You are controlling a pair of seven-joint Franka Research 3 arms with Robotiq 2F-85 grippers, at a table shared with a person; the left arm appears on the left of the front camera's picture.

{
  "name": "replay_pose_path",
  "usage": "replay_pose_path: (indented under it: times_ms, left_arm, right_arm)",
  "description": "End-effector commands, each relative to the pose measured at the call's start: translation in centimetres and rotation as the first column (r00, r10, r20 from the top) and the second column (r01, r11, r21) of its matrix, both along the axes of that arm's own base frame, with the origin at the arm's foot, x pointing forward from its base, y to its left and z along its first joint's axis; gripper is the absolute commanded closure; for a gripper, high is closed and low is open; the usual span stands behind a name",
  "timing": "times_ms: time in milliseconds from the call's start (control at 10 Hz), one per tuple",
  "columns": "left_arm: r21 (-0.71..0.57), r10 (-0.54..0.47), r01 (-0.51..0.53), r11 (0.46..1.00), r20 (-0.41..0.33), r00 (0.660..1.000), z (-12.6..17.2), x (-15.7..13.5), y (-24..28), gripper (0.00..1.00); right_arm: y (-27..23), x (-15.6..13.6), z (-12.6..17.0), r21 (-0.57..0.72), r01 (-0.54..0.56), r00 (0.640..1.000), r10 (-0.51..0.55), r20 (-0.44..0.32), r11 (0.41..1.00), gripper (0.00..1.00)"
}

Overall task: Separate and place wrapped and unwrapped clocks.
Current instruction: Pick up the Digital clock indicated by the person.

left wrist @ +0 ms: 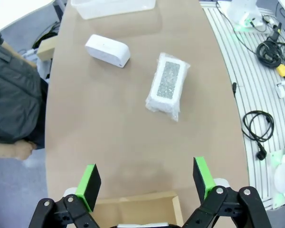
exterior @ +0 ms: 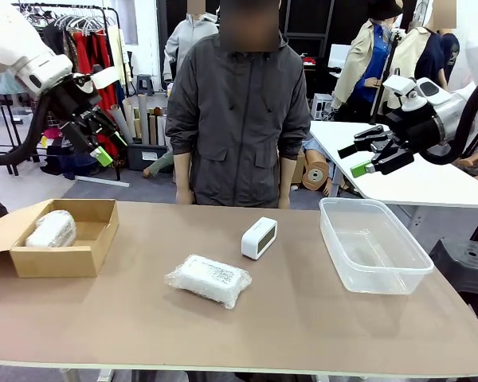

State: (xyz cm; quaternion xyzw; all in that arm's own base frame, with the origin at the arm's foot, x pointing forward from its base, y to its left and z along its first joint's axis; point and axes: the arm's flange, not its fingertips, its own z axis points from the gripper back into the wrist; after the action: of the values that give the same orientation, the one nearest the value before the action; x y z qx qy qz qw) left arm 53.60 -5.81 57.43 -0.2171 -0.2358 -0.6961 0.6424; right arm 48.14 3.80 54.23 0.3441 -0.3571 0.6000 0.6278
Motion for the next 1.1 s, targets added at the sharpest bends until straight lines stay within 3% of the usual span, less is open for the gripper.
replay_pose_path:
  times_ms: [0,200,500,800,1000]
  left_arm:
    - [0.0,0.0,0.0,1.0,0.0,1.0,0.0,0.0,0.0,0.0]
    - [-0.064,-0.136,0.137,0.988,0.013,0.991,-0.2,0.9,-0.6,0.0]
    - [-0.11,-0.244,0.25,0.962,0.066,0.968,-0.3,2.5,-1.0,0.0]
    - [-0.165,-0.094,0.1,0.981,0.044,0.995,-0.2,3.5,-1.3,0.0]
    - [-0.189,-0.066,0.072,0.979,0.04,0.997,-0.3,3.7,-1.3,0.0]
  right_arm:
    - [0.1,0.0,0.2,0.007,-0.004,1.0,0.003,0.004,1.0,0.0]
    - [0.1,0.0,0.2,0.007,-0.004,1.0,0.003,0.004,1.0,0.0]
    - [0.1,0.0,0.2,0.007,-0.004,1.0,0.003,0.004,1.0,0.0]
    - [0.1,0.0,0.2,0.007,-0.004,1.0,0.003,0.004,1.0,0.0]
    - [0.1,0.0,0.2,0.007,-0.004,1.0,0.003,0.004,1.0,0.0]
